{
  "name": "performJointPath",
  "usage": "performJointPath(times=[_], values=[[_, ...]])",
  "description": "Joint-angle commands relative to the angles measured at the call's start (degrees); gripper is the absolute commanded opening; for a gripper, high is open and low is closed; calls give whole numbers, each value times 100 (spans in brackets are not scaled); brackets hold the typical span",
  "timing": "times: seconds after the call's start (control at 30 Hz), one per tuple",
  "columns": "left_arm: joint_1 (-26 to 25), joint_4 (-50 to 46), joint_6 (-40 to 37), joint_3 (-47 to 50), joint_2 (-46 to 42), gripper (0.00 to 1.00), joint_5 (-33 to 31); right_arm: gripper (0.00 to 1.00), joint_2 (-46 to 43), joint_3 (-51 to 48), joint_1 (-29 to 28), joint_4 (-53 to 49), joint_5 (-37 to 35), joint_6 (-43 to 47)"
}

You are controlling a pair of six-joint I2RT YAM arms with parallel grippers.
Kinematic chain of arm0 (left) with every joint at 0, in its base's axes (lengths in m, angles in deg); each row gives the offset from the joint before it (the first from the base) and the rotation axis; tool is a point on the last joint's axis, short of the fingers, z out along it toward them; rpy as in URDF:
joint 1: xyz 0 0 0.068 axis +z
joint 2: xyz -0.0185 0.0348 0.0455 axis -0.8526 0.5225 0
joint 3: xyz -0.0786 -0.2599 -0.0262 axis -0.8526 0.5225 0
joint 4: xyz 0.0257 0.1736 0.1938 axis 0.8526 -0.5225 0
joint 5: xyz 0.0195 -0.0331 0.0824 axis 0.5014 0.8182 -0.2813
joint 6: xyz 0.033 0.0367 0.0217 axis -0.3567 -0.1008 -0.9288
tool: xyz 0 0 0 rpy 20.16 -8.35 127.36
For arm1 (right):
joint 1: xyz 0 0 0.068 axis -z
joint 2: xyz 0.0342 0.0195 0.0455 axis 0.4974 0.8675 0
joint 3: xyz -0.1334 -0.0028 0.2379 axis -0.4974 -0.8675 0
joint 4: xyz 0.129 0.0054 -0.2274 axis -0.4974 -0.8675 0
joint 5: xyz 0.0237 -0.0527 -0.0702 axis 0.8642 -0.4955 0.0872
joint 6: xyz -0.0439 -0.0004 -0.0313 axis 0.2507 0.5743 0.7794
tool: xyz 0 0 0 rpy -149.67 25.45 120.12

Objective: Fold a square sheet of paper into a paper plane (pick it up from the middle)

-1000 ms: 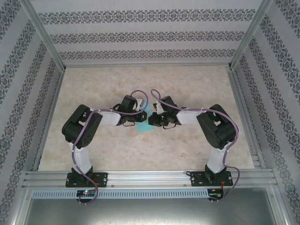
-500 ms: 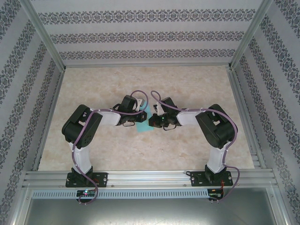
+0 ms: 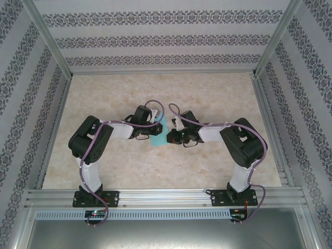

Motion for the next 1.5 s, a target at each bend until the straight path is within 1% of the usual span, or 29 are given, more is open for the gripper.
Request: performJointPath(times=[0.0,0.33,0.5,0.73,0.83,1.1,1.3,1.47], values=[[120,-916,-152,240,480,16,-454,6,-124,-259,-25,-491,75,160],[125,-951,-174,220,466,16,-393,6,-276,-507,-18,-572,-36,218],[125,-957,-181,203,461,16,-285,6,-615,-580,-22,-567,37,143],[127,-975,-189,144,402,16,-136,6,-832,-298,35,50,514,-273],[126,-974,-181,135,345,16,-91,6,-681,-76,32,296,608,-434],[127,-918,-92,57,173,16,153,6,104,486,90,41,441,-130],[169,-883,-31,-53,140,16,320,6,374,510,101,-123,362,63],[204,-820,-22,-79,87,17,442,6,541,400,131,-351,136,295]])
